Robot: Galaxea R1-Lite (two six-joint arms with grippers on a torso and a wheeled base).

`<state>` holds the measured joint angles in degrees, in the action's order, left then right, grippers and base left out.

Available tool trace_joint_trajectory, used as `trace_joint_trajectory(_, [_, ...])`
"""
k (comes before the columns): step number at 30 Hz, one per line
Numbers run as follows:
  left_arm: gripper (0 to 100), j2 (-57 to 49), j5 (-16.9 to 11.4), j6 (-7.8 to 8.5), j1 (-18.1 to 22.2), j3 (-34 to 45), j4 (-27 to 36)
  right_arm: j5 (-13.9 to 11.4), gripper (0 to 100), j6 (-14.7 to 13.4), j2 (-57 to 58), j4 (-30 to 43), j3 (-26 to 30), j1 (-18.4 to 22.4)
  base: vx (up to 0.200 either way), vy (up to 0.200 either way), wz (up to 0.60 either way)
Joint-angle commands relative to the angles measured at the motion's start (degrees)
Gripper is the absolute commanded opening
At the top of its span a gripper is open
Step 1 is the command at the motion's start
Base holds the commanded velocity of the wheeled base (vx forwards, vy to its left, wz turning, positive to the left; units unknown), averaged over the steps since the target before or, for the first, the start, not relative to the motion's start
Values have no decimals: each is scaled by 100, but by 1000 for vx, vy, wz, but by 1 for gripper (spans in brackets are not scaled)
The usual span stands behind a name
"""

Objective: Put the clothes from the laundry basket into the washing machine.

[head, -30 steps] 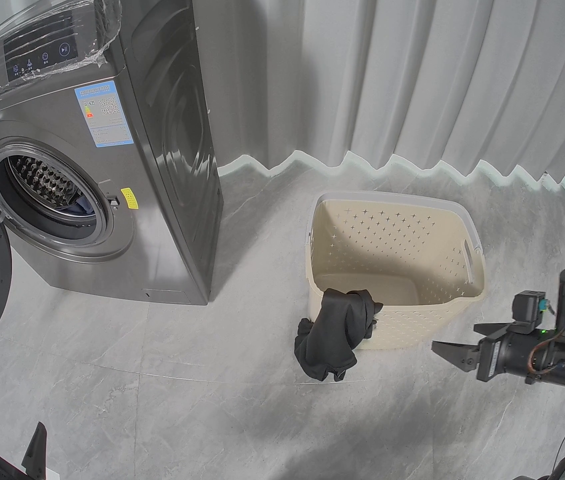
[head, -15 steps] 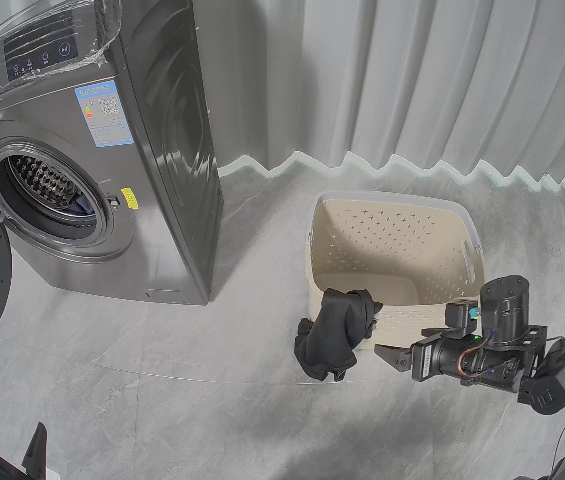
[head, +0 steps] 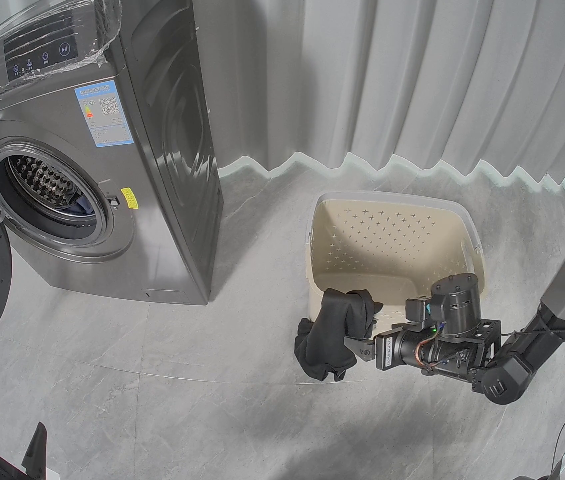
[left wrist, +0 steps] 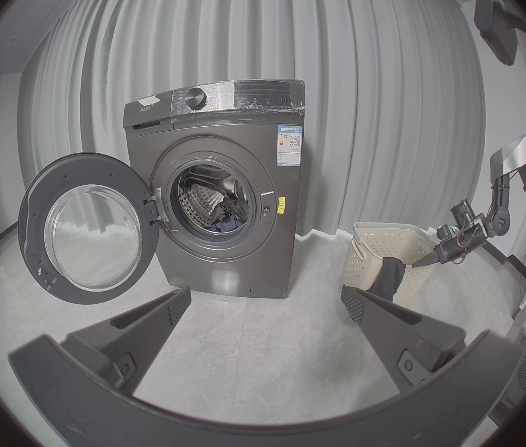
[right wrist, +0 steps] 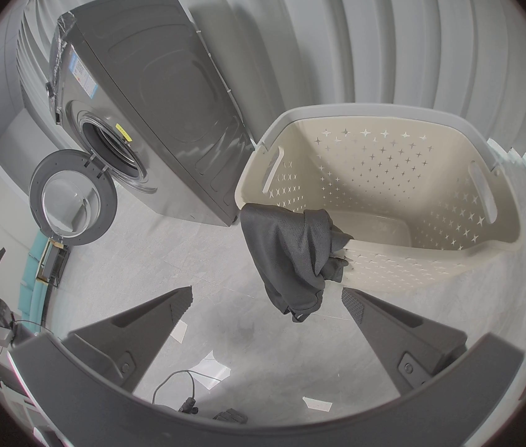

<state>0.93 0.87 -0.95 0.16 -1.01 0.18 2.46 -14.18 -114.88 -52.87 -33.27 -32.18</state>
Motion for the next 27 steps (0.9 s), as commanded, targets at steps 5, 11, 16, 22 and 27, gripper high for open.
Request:
trace_joint_trajectory(5, [100, -84, 1, -2, 2, 92, -1, 9, 100, 29, -755, -4, -558, 45, 0, 0, 0])
trace_joint_trajectory(11, [100, -84, 1, -10, 2, 92, -1, 193, 100, 73, -1221, -4, -1041, 72, 0, 0, 0])
trace_joint_trajectory(16, [100, -84, 10, -19, 2, 92, -1, 202, 100, 73, -1502, 58, -1446, 81, 0, 0, 0])
trace_joint_trajectory(22, [100, -84, 10, -37, 2, 92, -1, 202, 100, 64, -1862, 66, -1947, 274, 0, 0, 0])
trace_joint_trajectory(27, [100, -84, 10, -37, 2, 92, -1, 202, 100, 55, -1950, 75, -2158, 327, 0, 0, 0])
